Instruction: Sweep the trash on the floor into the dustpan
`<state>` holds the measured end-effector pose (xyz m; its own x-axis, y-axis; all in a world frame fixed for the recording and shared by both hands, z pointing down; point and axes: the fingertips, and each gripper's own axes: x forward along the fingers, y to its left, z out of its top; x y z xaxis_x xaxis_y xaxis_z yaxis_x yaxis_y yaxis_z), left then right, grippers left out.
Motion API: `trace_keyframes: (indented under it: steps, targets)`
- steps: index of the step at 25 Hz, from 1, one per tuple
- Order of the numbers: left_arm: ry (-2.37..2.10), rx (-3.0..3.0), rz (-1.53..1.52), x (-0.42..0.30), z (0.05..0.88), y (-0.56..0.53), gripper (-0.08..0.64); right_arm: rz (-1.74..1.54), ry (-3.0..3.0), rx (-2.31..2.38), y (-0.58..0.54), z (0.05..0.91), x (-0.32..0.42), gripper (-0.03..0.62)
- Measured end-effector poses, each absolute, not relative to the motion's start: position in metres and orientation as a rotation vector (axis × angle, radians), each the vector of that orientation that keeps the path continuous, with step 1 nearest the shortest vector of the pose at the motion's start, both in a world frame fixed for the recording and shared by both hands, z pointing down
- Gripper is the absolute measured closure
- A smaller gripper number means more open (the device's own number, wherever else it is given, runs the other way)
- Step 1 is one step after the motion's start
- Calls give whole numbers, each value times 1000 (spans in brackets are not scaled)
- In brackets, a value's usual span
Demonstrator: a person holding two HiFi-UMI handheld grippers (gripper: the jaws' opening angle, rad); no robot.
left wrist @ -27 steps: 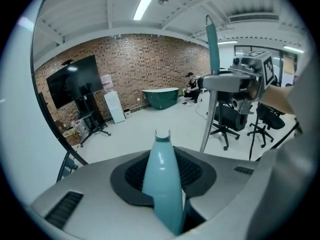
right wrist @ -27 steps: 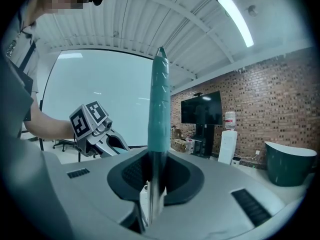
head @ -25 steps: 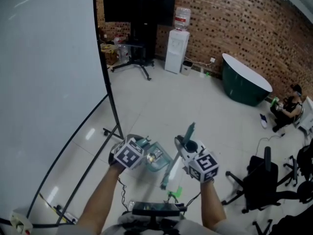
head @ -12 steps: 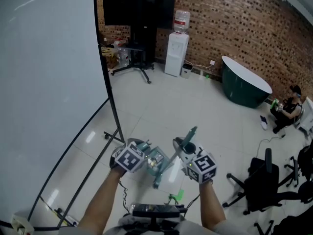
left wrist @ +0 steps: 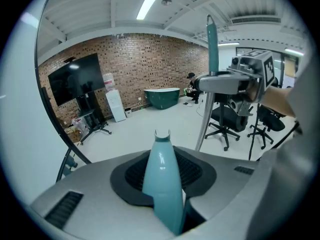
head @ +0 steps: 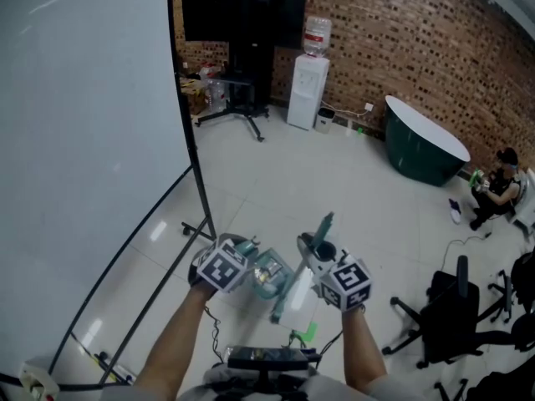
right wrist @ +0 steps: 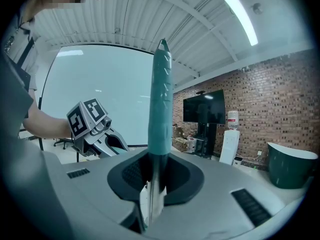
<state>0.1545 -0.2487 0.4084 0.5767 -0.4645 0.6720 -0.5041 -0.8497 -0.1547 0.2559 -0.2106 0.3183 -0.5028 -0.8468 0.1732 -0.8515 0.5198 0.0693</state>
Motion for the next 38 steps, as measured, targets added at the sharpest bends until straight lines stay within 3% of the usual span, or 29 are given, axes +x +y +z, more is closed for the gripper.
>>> trace_keyframes:
  steps: [10, 24, 38]
  targets:
    - [-860, 2693, 1176, 110, 442, -250, 449, 86, -2561, 1377, -212, 341, 241, 549]
    - [-648, 2677, 1308, 52, 578, -284, 451, 228, -2464, 1304, -243, 425, 186, 549]
    - [-428, 2745, 1303, 59, 654, -323, 449, 247, -2404, 1300, -289, 493, 155, 549]
